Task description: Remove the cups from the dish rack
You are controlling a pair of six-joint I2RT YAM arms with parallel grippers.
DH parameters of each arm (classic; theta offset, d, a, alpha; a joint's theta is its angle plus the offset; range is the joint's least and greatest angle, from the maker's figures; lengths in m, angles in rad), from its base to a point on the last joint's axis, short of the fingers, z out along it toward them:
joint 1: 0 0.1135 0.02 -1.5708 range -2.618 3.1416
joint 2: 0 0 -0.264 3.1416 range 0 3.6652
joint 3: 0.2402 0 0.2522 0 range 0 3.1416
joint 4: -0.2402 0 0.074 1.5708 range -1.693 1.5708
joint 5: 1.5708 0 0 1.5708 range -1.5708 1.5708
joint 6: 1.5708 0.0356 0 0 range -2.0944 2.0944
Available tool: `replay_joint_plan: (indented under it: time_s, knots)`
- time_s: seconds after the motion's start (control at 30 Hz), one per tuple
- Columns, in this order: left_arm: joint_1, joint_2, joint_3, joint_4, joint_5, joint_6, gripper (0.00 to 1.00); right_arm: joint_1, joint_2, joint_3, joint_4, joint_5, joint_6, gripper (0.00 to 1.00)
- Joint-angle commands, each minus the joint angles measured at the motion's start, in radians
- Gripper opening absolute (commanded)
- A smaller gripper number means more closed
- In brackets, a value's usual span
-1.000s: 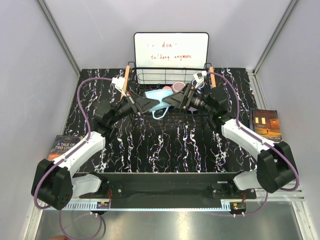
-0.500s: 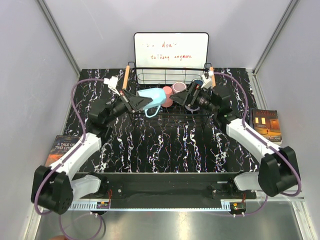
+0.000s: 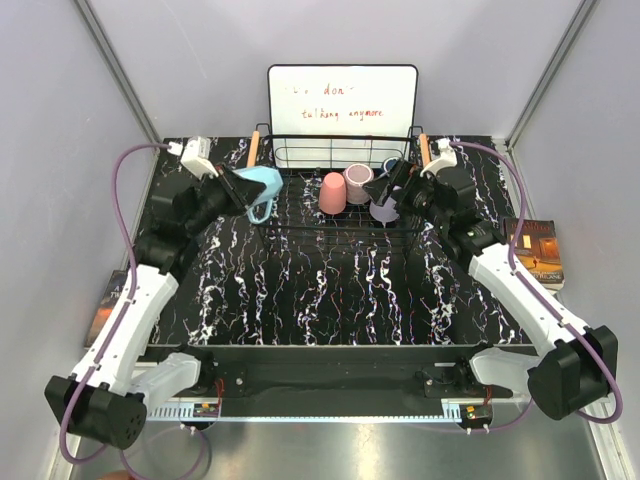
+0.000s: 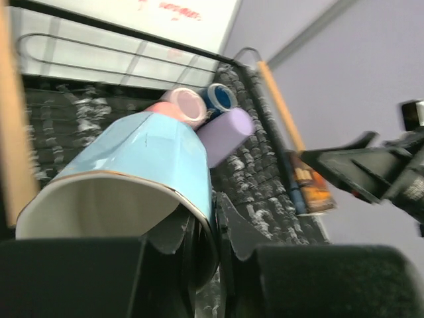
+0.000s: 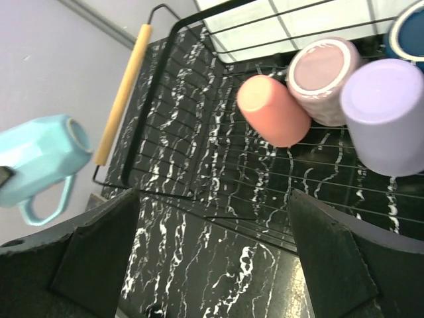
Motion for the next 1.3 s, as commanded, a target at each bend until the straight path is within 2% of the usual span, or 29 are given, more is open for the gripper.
replay_joint_plan:
  time_s: [0.0, 0.13, 0.17, 0.33, 0.47, 0.63, 0.87, 1.27]
  knots:
    - [0.010, 0.027, 0.234, -0.195, -0.222, 0.153, 0.00, 0.002, -0.008, 0.026, -0.010, 0.090, -0.007, 1.00]
    - [0.018, 0.137, 0.377, -0.413, -0.498, 0.225, 0.00, 0.023, 0.007, 0.046, -0.052, 0.139, -0.013, 1.00]
    - [0.028, 0.162, 0.418, -0.470, -0.532, 0.237, 0.00, 0.028, 0.018, 0.052, -0.061, 0.139, -0.017, 1.00]
    - [0.073, 0.314, 0.512, -0.532, -0.656, 0.277, 0.00, 0.066, 0.022, 0.083, -0.096, 0.180, -0.044, 1.00]
    - [0.117, 0.433, 0.607, -0.559, -0.672, 0.286, 0.00, 0.079, 0.013, 0.081, -0.099, 0.176, -0.052, 1.00]
    - [0.137, 0.662, 0.785, -0.637, -0.673, 0.308, 0.00, 0.091, 0.021, 0.085, -0.107, 0.164, -0.052, 1.00]
    - [0.202, 0.892, 0.887, -0.650, -0.575, 0.308, 0.00, 0.112, 0.050, 0.111, -0.128, 0.167, -0.078, 1.00]
    - [0.251, 1.111, 0.962, -0.662, -0.491, 0.277, 0.00, 0.115, 0.122, 0.124, -0.130, 0.167, -0.084, 1.00]
